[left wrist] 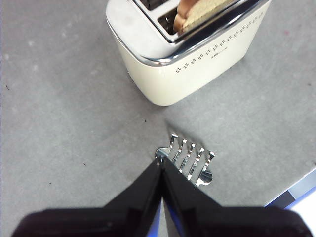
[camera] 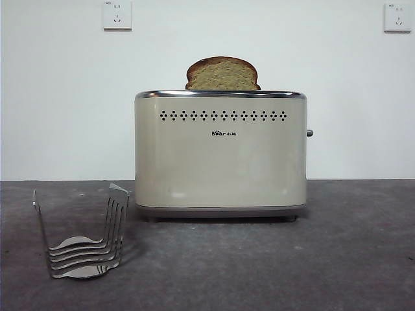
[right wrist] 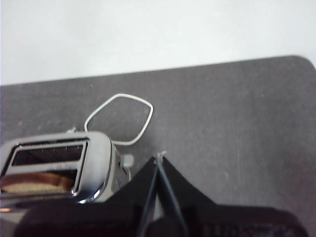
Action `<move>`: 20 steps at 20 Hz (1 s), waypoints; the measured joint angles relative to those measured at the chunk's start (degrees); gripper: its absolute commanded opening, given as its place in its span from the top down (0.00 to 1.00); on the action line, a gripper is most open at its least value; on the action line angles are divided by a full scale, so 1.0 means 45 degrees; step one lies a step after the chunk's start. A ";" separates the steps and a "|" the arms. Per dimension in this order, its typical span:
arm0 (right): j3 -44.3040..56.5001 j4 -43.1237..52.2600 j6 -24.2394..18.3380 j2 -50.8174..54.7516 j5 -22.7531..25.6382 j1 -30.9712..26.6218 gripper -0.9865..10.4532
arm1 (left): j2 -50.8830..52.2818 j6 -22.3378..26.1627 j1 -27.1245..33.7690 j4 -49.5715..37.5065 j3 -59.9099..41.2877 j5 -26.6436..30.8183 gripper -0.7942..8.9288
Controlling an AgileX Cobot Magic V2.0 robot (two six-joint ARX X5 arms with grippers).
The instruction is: Pick up a slice of bread from the rack,put the bread on the toaster,press the button
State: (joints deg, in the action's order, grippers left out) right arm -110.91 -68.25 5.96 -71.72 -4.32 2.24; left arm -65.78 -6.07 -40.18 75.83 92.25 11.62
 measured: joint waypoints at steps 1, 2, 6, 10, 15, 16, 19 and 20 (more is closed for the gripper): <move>0.0000 -0.0301 0.0000 -0.0005 0.0005 0.0000 0.91 | -0.0029 0.0005 0.0015 -0.0005 0.0000 0.0005 0.92; 0.0000 -0.0699 0.0000 -0.0024 0.0010 -0.0005 0.91 | -0.0019 0.0253 0.0044 -0.0005 0.0000 0.0151 0.92; 0.0005 -0.2079 0.0000 -0.0204 0.0015 0.0000 0.91 | 0.0952 0.2385 0.1185 -0.0253 -0.0709 0.0758 0.92; 0.0000 -0.2079 0.0000 -0.0495 0.0015 0.0000 0.91 | 0.4439 0.3497 0.4104 -0.4342 -0.5129 -0.0821 0.92; 0.0000 -0.2079 0.0000 -0.0918 0.0015 0.0000 0.91 | 0.9870 0.4673 0.7310 -1.2653 -1.3794 -0.2448 0.92; -0.0005 -0.2079 0.0000 -0.1005 0.0015 0.0000 0.91 | 1.0729 0.4512 0.7703 -1.3872 -1.5334 -0.2545 0.92; -0.0005 -0.2079 0.0000 -0.1200 0.0015 0.0000 0.91 | 1.2449 0.3793 0.8145 -1.5261 -1.8214 -0.2633 0.92; 0.0000 -0.2079 0.0000 -0.1248 0.0015 0.0000 0.91 | 1.2784 0.3657 0.8223 -1.5402 -1.8748 -0.2633 0.92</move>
State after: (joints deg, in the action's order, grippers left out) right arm -110.91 -77.60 5.96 -77.34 -4.25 2.24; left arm -8.25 10.39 -3.18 6.52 7.88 -0.23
